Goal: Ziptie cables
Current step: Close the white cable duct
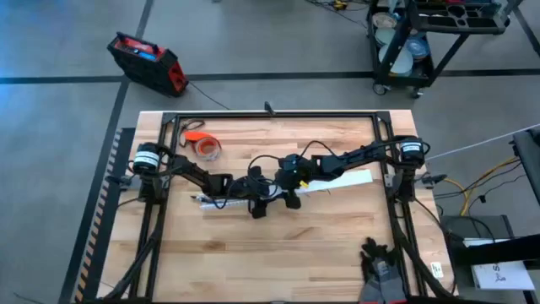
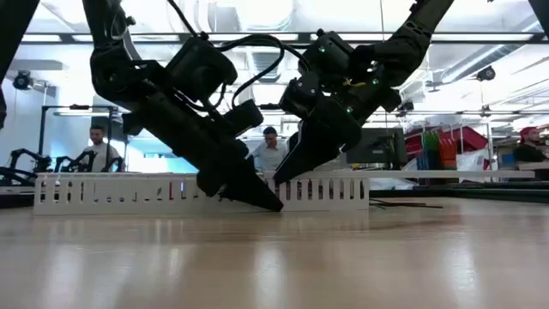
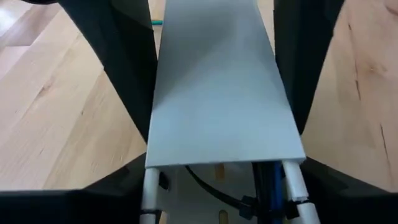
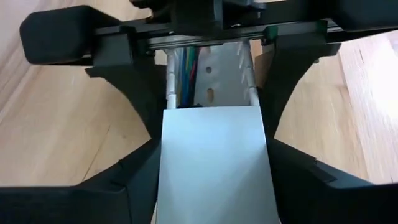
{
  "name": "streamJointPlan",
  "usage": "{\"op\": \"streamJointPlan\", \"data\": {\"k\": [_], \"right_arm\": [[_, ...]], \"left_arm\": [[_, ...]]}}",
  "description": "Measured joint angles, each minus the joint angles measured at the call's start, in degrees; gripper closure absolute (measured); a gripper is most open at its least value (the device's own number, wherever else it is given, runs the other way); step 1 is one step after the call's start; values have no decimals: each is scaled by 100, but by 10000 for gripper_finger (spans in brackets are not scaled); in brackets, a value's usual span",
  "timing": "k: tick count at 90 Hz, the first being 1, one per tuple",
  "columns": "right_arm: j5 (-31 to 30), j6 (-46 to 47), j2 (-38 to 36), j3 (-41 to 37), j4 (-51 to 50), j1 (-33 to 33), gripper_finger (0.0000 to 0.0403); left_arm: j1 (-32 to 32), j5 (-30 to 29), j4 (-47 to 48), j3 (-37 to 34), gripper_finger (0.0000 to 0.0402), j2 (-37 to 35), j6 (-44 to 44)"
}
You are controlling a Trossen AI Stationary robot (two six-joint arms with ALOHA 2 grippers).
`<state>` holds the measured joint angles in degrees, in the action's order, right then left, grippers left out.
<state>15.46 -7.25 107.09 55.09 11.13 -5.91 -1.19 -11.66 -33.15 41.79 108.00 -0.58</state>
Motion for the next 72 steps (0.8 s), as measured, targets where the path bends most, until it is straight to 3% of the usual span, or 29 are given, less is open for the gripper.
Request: {"op": "streamJointPlan", "data": {"k": [30,49,72], "right_arm": [[-161,323,-9,26,-57,4,181],[-159,225,-7,55,-109,5,166],[-383,284,-9,61,-144,17,179]], "left_arm": [[0,-96,25,32,167,3,-137],[2,-138,93,97,159,1,-166],[37,-209,945,309,134,-222,-116]]}}
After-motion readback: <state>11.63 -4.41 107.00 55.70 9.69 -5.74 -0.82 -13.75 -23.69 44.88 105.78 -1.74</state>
